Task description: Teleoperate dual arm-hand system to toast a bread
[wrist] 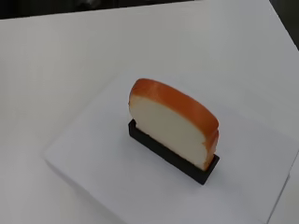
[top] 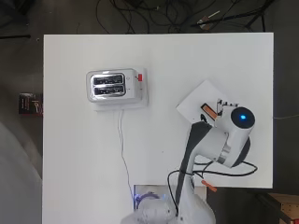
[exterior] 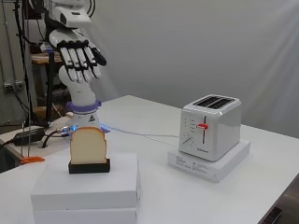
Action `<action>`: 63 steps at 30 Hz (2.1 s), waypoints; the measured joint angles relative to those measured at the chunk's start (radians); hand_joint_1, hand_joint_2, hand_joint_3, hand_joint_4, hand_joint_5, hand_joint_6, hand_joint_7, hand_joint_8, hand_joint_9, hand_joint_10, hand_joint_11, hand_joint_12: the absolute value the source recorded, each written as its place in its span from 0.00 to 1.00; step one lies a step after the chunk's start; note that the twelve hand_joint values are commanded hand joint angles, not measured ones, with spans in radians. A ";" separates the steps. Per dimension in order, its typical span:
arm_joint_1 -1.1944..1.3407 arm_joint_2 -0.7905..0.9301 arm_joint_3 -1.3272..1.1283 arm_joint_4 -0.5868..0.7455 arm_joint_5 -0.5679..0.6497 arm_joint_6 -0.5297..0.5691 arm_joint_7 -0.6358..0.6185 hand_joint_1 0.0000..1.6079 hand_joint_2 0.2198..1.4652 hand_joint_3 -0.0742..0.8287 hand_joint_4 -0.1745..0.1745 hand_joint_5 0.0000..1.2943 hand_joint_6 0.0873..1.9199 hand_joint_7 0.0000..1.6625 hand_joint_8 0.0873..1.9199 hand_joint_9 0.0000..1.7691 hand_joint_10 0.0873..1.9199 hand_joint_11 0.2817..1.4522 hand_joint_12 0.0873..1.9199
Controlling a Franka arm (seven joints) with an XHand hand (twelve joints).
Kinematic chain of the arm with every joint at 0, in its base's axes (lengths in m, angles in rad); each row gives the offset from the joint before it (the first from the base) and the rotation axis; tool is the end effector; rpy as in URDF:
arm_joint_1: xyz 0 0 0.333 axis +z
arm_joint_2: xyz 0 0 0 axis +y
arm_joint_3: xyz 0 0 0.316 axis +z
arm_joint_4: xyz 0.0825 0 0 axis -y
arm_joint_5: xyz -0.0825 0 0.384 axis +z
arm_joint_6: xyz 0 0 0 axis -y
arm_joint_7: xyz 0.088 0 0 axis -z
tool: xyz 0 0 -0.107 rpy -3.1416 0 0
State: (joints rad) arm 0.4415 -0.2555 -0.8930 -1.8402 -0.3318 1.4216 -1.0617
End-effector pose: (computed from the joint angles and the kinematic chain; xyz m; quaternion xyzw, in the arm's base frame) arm 0.3984 -0.2808 0.5674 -0.9388 -0.3135 0.1381 0.0361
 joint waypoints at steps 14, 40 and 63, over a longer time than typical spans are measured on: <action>0.954 -0.376 -0.900 0.138 -0.273 -0.038 0.051 0.14 0.77 0.07 0.41 0.27 0.00 0.28 0.00 0.31 0.00 0.17 0.00; 0.742 -0.447 -0.556 -0.031 -0.206 0.174 -0.005 0.73 0.85 0.08 0.00 0.40 0.73 0.52 0.70 0.80 0.00 0.30 0.43; 1.537 -0.308 -0.522 0.023 -0.169 0.245 -0.115 0.76 0.78 0.08 0.00 0.51 0.66 0.62 0.53 0.80 0.00 0.37 0.13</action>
State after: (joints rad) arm 1.9781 -0.5637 -1.4148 -1.8167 -0.5009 1.6667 -1.1764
